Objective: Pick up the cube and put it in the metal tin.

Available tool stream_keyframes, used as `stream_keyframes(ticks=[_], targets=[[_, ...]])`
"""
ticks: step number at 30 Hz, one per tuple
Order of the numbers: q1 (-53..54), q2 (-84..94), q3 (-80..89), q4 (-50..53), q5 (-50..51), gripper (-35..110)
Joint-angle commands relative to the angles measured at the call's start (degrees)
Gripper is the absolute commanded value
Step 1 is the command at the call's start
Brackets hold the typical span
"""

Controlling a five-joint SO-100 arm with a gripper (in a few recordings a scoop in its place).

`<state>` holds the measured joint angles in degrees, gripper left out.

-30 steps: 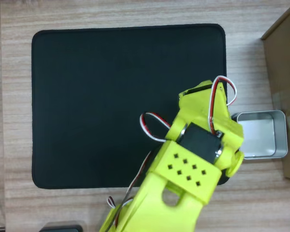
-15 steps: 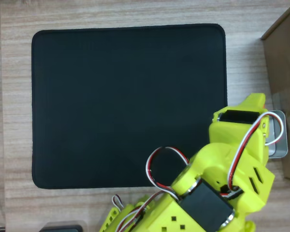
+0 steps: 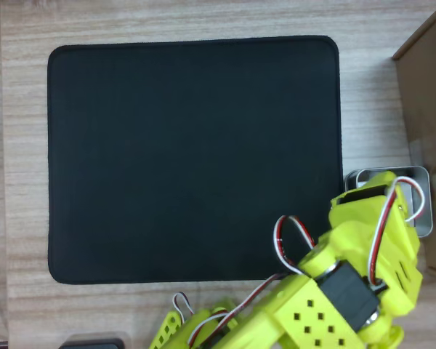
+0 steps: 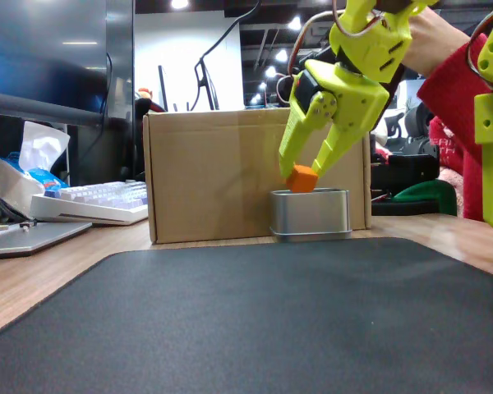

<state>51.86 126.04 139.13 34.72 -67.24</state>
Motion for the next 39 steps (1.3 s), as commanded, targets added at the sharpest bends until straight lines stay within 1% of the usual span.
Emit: stream_keyframes(ticks=[1, 3, 4, 7, 9, 10, 16, 19, 22, 25, 27, 30, 34, 39], targets=[[1.4, -0.4, 0.8, -1.7, -1.4, 0], [1.5, -1.1, 0.6, -2.2, -1.8, 0], [1.5, -1.1, 0.6, -2.7, -1.1, 6], [2.0, -1.0, 0.9, -4.7, 2.6, 14], [2.2, -0.4, 1.6, -6.2, 4.7, 22], [2.2, -0.3, 1.7, -6.3, 5.6, 23], [1.1, 2.2, 3.3, -6.3, 8.6, 23], [-0.1, 5.8, 4.3, -8.5, 18.8, 22], [-1.1, 9.5, 7.3, -9.8, 22.9, 22], [-1.8, 13.6, 6.2, -10.5, 31.1, 19], [-3.4, 15.6, 6.3, -11.2, 33.0, 17], [-6.4, 20.7, 6.7, -11.2, 34.4, 15], [-12.1, 26.4, 7.1, -11.2, 43.6, 14], [-22.5, 31.7, 8.3, -11.2, 53.0, 14]])
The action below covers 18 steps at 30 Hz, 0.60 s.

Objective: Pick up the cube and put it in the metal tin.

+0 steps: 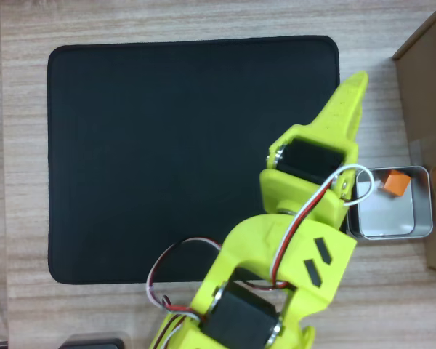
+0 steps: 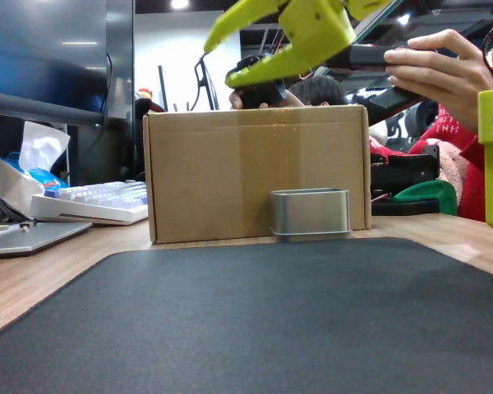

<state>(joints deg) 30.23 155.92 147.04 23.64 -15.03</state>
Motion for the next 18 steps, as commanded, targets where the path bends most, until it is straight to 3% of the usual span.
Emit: stream_keyframes(ticks=[1, 11, 18], targets=[[-2.7, 2.8, 0.5, 0.0, 2.6, 14], [-19.0, 15.1, 13.3, 0.4, 10.5, 6], [-24.0, 24.5, 20.7, 2.5, 14.8, 0]])
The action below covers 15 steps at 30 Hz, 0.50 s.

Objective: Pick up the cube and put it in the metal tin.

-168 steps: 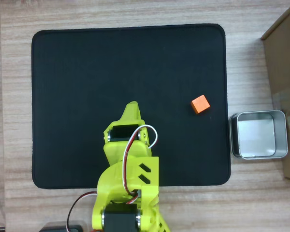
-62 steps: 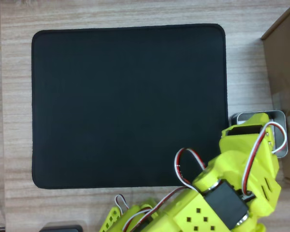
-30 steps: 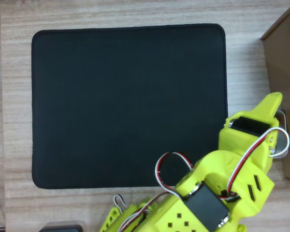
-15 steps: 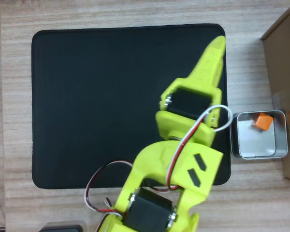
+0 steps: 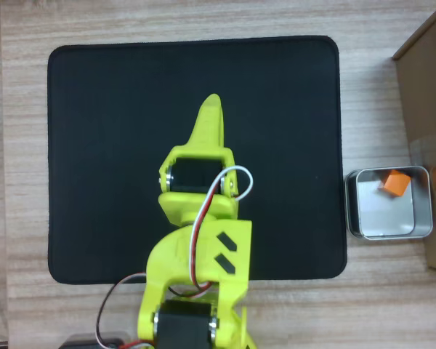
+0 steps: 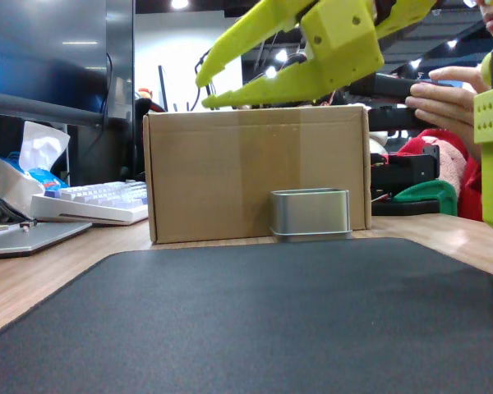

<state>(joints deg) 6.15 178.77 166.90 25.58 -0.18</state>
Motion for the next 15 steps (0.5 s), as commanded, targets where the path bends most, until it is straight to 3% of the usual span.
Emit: stream_keyframes(ticks=[1, 3, 9, 15], targets=[[-0.2, 3.5, 2.0, 1.2, -0.1, 0], [-1.1, 7.8, 2.6, 6.6, 0.0, 0], [-3.9, 13.6, 10.4, 7.1, -0.2, 0], [-5.6, 13.9, 10.7, 14.1, 0.0, 0]])
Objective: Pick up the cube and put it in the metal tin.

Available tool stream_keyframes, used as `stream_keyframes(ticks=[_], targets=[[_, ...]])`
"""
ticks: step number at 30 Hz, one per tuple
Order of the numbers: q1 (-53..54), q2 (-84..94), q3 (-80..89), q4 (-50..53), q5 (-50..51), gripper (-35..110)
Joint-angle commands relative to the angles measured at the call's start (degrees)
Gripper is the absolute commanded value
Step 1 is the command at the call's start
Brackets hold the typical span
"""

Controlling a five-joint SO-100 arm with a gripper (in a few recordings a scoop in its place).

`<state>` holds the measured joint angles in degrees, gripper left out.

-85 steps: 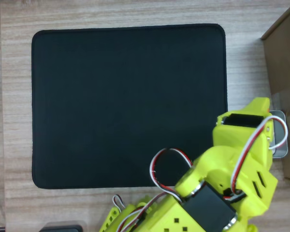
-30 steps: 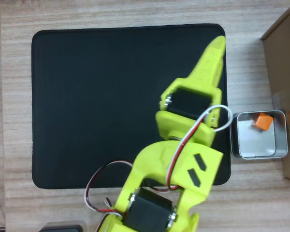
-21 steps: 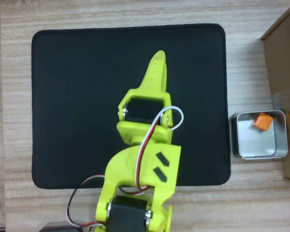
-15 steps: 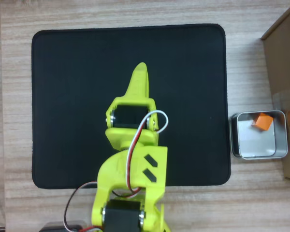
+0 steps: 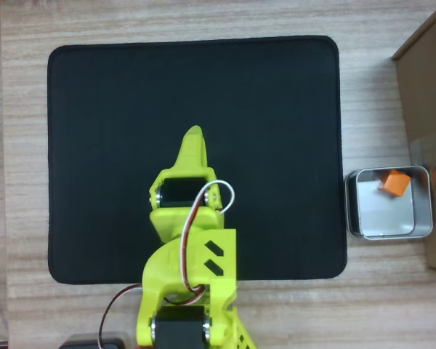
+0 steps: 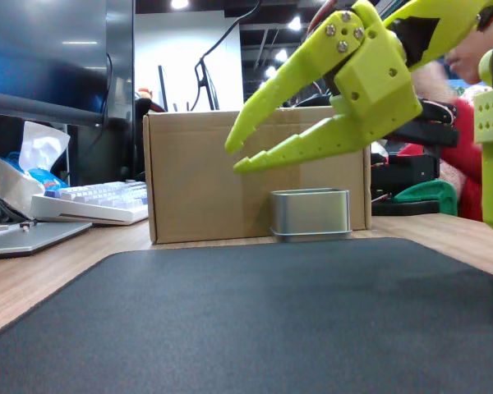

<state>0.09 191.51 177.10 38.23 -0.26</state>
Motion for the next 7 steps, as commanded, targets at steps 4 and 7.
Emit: stream_keyframes(ticks=[4, 7], targets=[[-1.6, 1.1, 0.5, 8.7, -0.4, 0], [-1.5, 1.1, 0.5, 9.0, -0.1, 0]])
